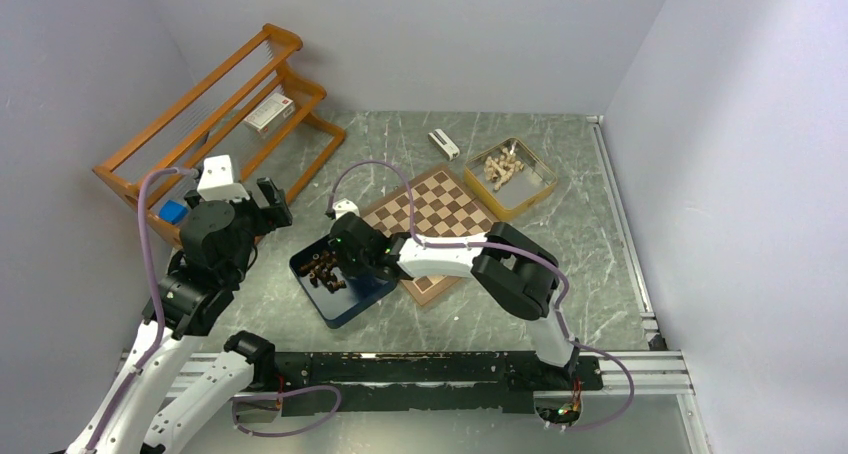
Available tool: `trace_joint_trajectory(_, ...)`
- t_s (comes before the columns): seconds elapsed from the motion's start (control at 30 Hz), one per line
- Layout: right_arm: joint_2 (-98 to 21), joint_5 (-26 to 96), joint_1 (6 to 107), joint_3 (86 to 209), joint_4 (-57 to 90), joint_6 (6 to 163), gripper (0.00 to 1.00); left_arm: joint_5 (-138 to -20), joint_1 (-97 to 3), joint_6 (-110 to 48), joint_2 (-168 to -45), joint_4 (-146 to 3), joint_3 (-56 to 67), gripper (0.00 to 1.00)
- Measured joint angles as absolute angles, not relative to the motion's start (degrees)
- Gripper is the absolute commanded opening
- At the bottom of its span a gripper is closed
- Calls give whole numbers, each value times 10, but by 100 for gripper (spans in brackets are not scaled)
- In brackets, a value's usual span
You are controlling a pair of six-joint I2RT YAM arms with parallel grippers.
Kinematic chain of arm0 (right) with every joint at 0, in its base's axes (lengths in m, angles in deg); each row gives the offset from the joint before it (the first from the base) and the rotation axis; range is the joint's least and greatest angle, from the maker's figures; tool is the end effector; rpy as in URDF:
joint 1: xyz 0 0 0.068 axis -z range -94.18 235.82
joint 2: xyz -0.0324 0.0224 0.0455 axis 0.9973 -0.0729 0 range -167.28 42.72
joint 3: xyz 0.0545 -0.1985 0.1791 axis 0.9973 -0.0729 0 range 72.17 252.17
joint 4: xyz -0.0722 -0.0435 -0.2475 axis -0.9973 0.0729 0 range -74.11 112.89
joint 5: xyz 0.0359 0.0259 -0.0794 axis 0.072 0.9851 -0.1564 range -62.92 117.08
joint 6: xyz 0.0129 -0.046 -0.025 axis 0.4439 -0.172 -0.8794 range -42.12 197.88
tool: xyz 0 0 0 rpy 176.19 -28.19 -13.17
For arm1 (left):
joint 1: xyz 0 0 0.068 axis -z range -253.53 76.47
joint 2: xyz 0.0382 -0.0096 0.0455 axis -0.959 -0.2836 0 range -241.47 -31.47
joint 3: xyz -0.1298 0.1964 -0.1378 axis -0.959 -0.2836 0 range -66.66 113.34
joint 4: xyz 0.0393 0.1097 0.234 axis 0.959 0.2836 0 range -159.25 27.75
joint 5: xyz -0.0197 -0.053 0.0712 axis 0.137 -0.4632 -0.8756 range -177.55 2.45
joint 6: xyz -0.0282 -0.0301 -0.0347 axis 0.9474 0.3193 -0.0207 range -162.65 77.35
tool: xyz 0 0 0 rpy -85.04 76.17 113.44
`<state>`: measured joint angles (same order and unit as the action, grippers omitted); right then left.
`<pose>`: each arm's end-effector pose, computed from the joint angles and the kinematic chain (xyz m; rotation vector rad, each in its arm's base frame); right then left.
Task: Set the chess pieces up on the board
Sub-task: Pick up the chess piece from the storage box.
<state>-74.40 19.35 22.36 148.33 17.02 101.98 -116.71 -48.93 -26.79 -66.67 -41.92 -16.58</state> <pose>0.2034 0.3967 0.1600 -0.7339 2.2638 0.6154 0.1239 -0.0376 0.3639 -0.2277 1.7457 -0.0579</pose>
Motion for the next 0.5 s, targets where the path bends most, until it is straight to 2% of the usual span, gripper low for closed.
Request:
trace_joint_trajectory(0.23,-711,189,224,1465,173,1018,12,-1166,-489,-268,-667,-419,-168,93)
trace_joint_trajectory(0.5,-617,178,225,1443,175,1013,11,-1151,-489,-271,-670,-422,-174,94)
